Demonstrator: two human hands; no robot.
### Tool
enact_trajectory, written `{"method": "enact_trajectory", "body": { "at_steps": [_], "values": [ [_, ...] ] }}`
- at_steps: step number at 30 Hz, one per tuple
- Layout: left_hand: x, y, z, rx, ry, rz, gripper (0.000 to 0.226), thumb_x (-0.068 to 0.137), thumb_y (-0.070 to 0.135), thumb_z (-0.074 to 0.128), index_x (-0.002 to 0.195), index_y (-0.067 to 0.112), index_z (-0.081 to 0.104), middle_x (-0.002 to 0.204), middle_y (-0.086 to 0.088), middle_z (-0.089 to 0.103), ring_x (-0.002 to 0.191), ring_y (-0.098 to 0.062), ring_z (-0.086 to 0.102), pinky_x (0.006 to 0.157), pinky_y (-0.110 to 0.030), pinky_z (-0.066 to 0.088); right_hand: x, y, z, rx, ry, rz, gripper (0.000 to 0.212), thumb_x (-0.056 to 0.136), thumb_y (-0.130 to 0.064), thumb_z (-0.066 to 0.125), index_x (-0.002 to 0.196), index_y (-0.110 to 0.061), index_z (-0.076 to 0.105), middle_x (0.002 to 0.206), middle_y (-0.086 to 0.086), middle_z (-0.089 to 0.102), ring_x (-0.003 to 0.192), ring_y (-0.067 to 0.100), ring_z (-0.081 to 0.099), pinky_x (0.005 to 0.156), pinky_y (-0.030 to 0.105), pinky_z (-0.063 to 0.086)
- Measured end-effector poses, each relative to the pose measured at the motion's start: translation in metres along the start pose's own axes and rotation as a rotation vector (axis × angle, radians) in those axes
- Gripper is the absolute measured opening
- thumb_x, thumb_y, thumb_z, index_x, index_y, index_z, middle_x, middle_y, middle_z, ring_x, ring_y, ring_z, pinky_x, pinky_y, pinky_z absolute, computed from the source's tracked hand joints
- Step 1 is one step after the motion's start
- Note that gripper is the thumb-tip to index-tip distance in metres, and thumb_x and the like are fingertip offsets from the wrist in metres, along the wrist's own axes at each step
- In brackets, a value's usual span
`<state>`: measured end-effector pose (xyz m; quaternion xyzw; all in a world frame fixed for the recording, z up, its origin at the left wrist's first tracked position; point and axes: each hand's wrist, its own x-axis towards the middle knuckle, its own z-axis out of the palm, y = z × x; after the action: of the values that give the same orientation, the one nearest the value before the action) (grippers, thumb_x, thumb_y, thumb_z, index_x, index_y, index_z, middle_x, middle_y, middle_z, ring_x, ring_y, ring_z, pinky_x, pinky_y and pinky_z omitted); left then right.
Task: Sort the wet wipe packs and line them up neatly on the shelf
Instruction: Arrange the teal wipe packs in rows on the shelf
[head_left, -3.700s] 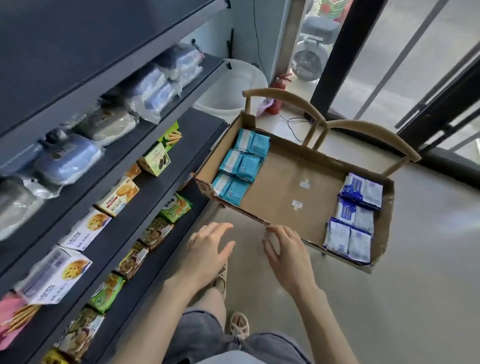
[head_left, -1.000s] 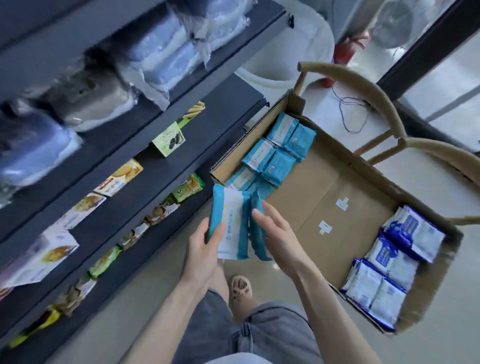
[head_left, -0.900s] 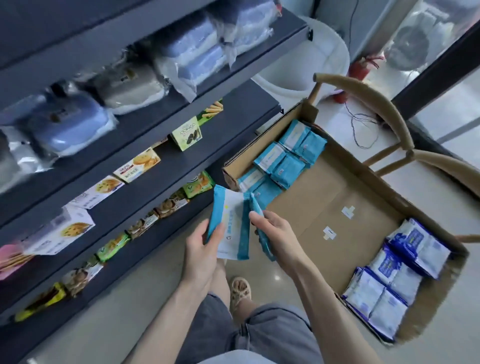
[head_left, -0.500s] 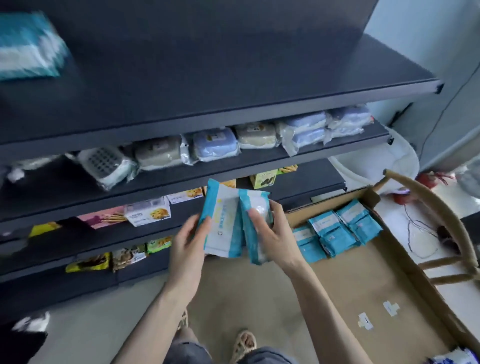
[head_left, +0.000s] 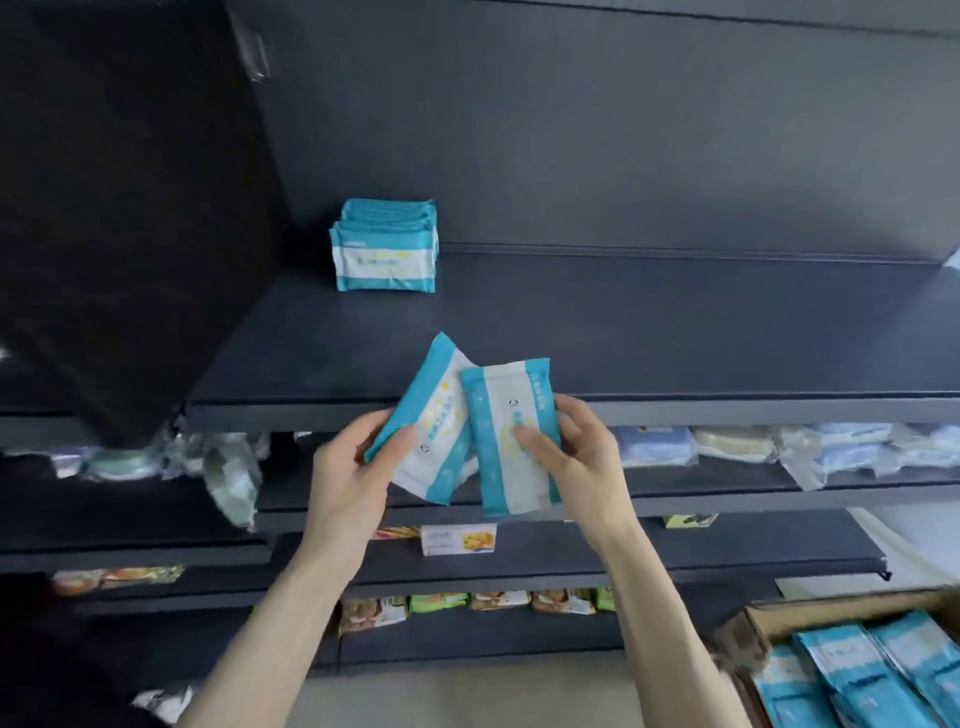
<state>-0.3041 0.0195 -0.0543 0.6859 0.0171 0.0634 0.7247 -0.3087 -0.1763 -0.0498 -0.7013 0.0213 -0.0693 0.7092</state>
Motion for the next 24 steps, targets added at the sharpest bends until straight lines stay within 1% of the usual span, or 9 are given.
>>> {"method": "enact_trajectory", "body": {
  "at_steps": [2, 4, 7, 10, 13, 16, 19, 22, 24],
  "values": [
    [0.026, 0.008, -0.019, 0.034, 0.016, 0.035, 0.015, 0.086, 0.012, 0.067, 0.093, 0.025, 0.069, 0.090, 0.008, 0.073, 0.083, -0.003, 0.064, 0.072, -0.017, 0.048, 0.017, -0.007, 0.023, -0.003, 0.001, -0.017, 0.024, 0.089, -0.008, 0.063, 0.112, -0.013, 0.057, 0.096, 0.003, 0.072, 0.078, 0.012, 0.068, 0.065, 0.027, 0.056],
    [0.052, 0.016, -0.031, 0.049, 0.036, 0.063, 0.013, 0.083, 0.010, 0.070, 0.088, 0.022, 0.070, 0.084, 0.006, 0.072, 0.078, -0.005, 0.061, 0.068, -0.021, 0.046, 0.036, -0.014, 0.040, -0.001, 0.018, -0.018, 0.020, 0.090, -0.009, 0.062, 0.108, -0.015, 0.057, 0.094, 0.002, 0.072, 0.076, 0.012, 0.067, 0.065, 0.028, 0.056],
    [0.095, 0.030, -0.046, 0.087, 0.046, 0.095, 0.014, 0.082, 0.009, 0.071, 0.085, 0.022, 0.069, 0.083, 0.003, 0.070, 0.076, -0.004, 0.063, 0.063, -0.020, 0.048, 0.069, -0.024, 0.062, 0.023, 0.058, -0.006, 0.014, 0.091, -0.006, 0.059, 0.103, -0.013, 0.056, 0.089, 0.000, 0.072, 0.074, 0.010, 0.068, 0.063, 0.023, 0.055],
    [0.125, 0.037, -0.049, 0.092, 0.030, 0.086, 0.013, 0.082, 0.007, 0.071, 0.089, 0.018, 0.068, 0.087, 0.001, 0.071, 0.078, -0.003, 0.066, 0.062, -0.018, 0.051, 0.093, -0.031, 0.069, 0.050, 0.066, 0.004, 0.014, 0.092, -0.006, 0.057, 0.105, -0.010, 0.057, 0.087, -0.003, 0.072, 0.074, 0.008, 0.069, 0.062, 0.021, 0.054],
    [0.166, 0.040, -0.053, 0.109, 0.026, 0.080, 0.012, 0.084, 0.006, 0.068, 0.094, 0.014, 0.067, 0.087, 0.003, 0.071, 0.077, -0.003, 0.067, 0.061, -0.016, 0.052, 0.129, -0.034, 0.079, 0.021, 0.069, -0.004, 0.013, 0.092, -0.007, 0.058, 0.104, -0.012, 0.057, 0.089, -0.005, 0.072, 0.075, 0.007, 0.069, 0.060, 0.020, 0.053],
    [0.204, 0.040, -0.053, 0.142, 0.043, 0.090, 0.012, 0.085, 0.006, 0.067, 0.095, 0.013, 0.065, 0.088, 0.001, 0.070, 0.077, -0.005, 0.067, 0.062, -0.018, 0.054, 0.162, -0.035, 0.086, -0.012, 0.032, -0.065, 0.015, 0.091, -0.006, 0.060, 0.101, -0.017, 0.061, 0.093, -0.001, 0.072, 0.078, 0.009, 0.068, 0.066, 0.021, 0.053],
    [0.233, 0.039, -0.052, 0.121, 0.051, 0.068, 0.012, 0.087, 0.004, 0.065, 0.096, 0.010, 0.061, 0.085, 0.001, 0.070, 0.069, -0.002, 0.067, 0.059, -0.019, 0.055, 0.190, -0.037, 0.088, -0.081, -0.002, -0.139, 0.021, 0.088, -0.004, 0.064, 0.098, -0.022, 0.066, 0.092, -0.004, 0.072, 0.078, 0.007, 0.066, 0.068, 0.019, 0.051],
    [0.257, 0.037, -0.050, 0.138, 0.021, 0.050, 0.010, 0.089, 0.006, 0.062, 0.090, 0.016, 0.060, 0.084, 0.000, 0.070, 0.070, -0.006, 0.068, 0.063, -0.027, 0.056, 0.217, -0.036, 0.090, -0.169, 0.019, -0.167, 0.019, 0.081, -0.006, 0.073, 0.089, -0.021, 0.066, 0.088, 0.001, 0.072, 0.077, 0.014, 0.066, 0.066, 0.023, 0.052],
    [0.268, 0.031, -0.049, 0.139, 0.011, 0.051, 0.014, 0.092, 0.008, 0.059, 0.088, 0.022, 0.060, 0.086, 0.001, 0.070, 0.076, -0.010, 0.068, 0.070, -0.032, 0.055, 0.231, -0.036, 0.092, -0.233, 0.029, -0.167, 0.020, 0.076, -0.008, 0.078, 0.082, -0.019, 0.063, 0.082, 0.002, 0.071, 0.072, 0.015, 0.066, 0.062, 0.022, 0.051]
  ]
}}
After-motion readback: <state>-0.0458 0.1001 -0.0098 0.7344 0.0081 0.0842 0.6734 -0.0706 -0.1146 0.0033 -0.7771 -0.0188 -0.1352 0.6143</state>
